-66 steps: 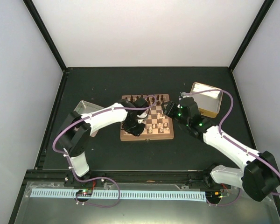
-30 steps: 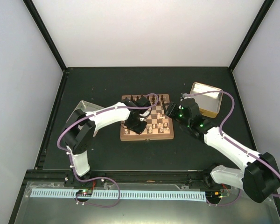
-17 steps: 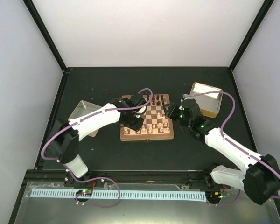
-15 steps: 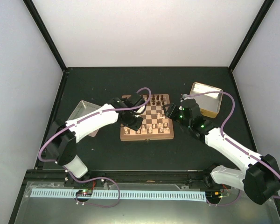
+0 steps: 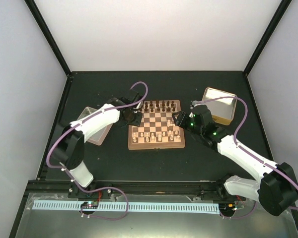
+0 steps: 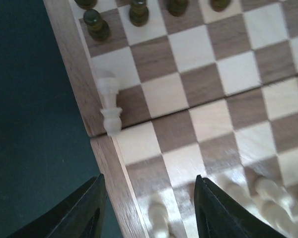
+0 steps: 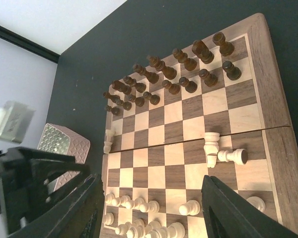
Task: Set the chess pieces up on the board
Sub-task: Pick up the chess piece from the chessboard.
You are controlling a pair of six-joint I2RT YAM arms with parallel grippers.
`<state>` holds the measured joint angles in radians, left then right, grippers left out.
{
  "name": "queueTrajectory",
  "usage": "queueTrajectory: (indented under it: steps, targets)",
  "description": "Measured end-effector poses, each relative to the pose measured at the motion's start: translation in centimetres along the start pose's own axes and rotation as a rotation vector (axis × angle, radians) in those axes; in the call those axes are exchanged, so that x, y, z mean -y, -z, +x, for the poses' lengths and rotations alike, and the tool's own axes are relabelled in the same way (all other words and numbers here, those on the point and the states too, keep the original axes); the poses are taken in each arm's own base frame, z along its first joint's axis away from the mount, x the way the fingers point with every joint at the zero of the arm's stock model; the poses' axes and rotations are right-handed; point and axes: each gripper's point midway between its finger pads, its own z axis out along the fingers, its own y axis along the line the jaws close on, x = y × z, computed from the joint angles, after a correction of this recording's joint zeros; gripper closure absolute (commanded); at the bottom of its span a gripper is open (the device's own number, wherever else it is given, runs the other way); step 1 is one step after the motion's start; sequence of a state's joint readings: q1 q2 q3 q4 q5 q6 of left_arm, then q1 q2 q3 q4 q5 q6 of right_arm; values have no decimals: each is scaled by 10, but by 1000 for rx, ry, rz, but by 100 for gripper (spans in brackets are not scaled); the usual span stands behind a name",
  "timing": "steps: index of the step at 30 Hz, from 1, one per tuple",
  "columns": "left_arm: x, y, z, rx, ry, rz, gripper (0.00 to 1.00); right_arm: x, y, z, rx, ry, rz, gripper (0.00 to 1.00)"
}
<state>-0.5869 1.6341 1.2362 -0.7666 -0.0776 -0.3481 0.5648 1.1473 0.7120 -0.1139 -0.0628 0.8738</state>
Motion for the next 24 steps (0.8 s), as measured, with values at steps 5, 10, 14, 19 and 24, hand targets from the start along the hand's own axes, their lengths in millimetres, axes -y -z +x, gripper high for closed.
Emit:
queueTrajectory:
  steps: [5, 10, 14, 19, 24]
  targets:
    - [-11, -34, -5, -52, 29, -32, 50, 0, 0, 0, -1, 10, -1, 44]
    - [-15, -51, -10, -71, 34, -52, 51, 0, 0, 0, -2, 18, -2, 44]
    - [-20, -51, -18, -54, 50, -59, 54, 2, -3, 3, -11, 24, 7, 44]
    - [-29, -57, -22, -52, 76, -61, 64, 6, -7, 5, -22, 29, 19, 44]
    - [-30, -72, -16, -90, 87, -44, 73, 6, -8, 6, -24, 29, 21, 44]
